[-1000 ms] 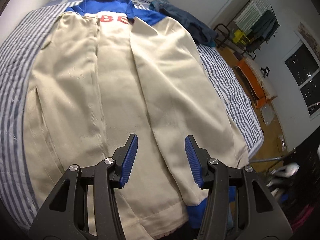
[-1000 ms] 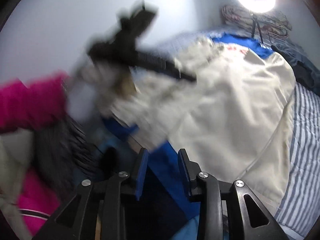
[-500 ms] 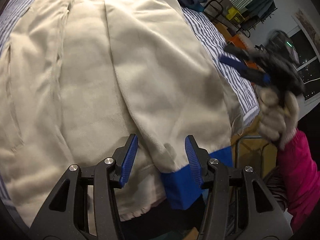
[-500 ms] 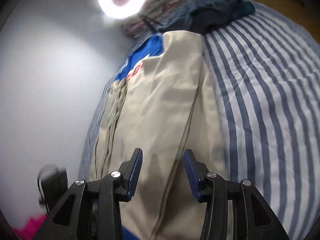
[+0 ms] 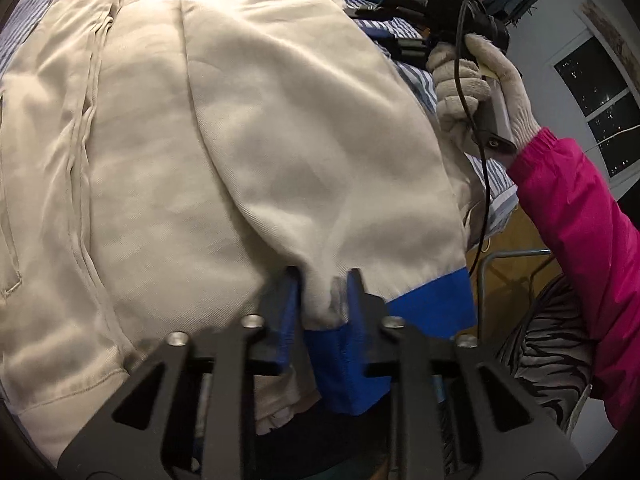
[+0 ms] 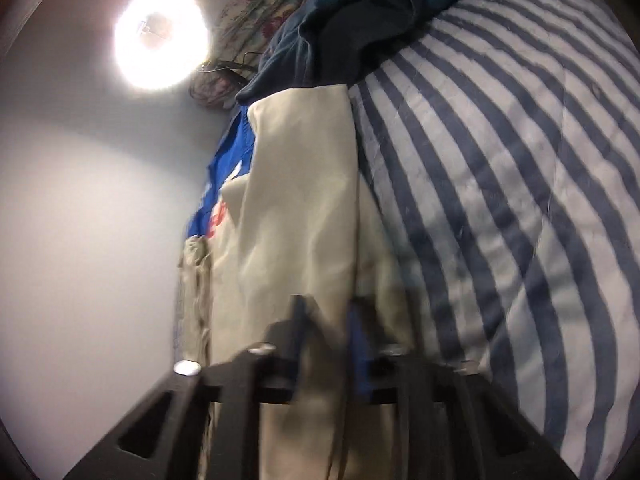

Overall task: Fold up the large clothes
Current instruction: 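Grasp the blue cuff with the left tool while the right tool pinches the folded side edge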

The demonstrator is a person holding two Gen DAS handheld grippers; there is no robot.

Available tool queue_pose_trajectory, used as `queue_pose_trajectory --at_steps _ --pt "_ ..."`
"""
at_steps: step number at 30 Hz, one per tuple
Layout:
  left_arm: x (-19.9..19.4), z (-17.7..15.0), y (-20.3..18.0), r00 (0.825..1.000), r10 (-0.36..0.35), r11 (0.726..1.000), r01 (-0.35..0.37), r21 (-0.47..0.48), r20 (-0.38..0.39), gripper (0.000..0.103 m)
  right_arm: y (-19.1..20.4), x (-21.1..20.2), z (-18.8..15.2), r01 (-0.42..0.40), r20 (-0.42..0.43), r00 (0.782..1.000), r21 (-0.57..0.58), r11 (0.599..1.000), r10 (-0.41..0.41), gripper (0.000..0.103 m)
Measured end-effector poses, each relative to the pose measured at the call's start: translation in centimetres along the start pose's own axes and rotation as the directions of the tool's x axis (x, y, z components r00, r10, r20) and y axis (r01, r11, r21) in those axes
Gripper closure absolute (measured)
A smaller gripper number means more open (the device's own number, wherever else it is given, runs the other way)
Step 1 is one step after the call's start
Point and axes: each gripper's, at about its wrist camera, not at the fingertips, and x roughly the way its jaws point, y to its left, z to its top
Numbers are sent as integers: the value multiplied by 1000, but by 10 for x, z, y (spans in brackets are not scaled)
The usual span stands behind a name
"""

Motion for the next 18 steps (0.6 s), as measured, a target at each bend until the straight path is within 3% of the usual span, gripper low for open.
queue_pose_trajectory --at_steps 3,9,12,16,18 --pt "-3 2 3 999 -39 999 39 -23 -2 96 22 -10 3 62 27 998 -101 993 -60 101" --pt "-8 5 -26 988 -155 988 155 -5 4 99 30 -36 29 152 95 986 -144 978 -139 102" --pt "-1 8 -46 992 -127 990 126 56 7 99 26 -30 35 192 84 980 -146 970 -182 100" --pt "22 7 -54 999 -33 991 36 126 -25 99 21 -14 31 187 -16 981 -145 972 -192 78" --pt "27 7 -47 998 -44 994 48 97 -44 98 25 -23 23 171 -33 983 -164 972 -179 75"
